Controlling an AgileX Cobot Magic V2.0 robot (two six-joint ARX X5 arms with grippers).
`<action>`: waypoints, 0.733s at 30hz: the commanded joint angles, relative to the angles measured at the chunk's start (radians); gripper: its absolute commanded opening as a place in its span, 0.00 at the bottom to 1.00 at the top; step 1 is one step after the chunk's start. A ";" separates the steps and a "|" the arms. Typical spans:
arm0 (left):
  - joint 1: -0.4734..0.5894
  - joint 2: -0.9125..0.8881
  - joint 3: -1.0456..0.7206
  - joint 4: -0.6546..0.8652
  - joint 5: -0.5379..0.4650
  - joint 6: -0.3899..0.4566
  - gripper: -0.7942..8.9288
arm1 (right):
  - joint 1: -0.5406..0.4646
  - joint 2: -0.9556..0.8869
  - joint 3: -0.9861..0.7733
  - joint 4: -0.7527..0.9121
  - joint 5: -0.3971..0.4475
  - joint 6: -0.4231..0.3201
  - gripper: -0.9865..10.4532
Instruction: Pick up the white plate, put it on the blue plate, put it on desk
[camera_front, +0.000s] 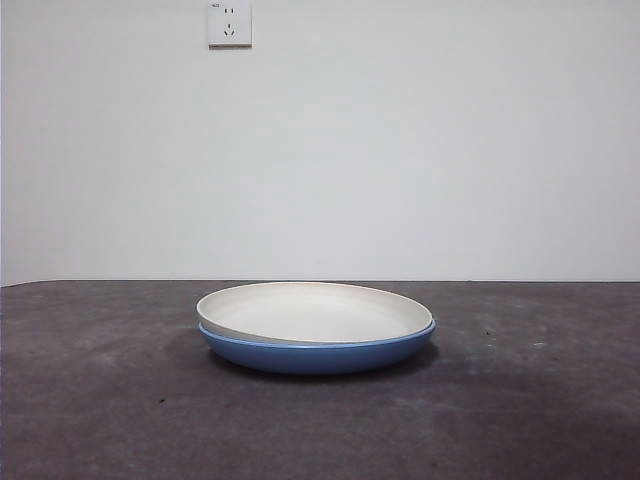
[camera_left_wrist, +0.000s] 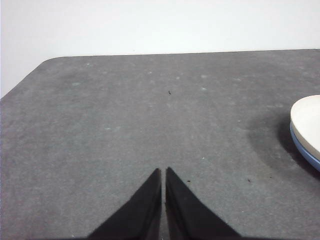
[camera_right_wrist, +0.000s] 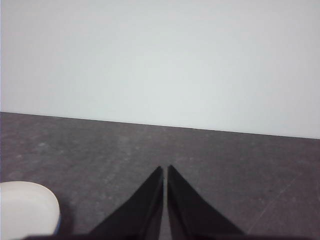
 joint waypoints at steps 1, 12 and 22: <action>0.002 -0.001 -0.020 -0.008 -0.002 -0.003 0.10 | -0.001 -0.052 -0.089 0.053 0.023 0.019 0.09; 0.002 -0.001 -0.020 -0.008 -0.002 -0.003 0.10 | -0.001 -0.162 -0.256 0.050 0.064 0.063 0.09; 0.002 -0.001 -0.020 -0.008 -0.002 -0.003 0.10 | -0.001 -0.184 -0.256 -0.130 0.066 0.062 0.09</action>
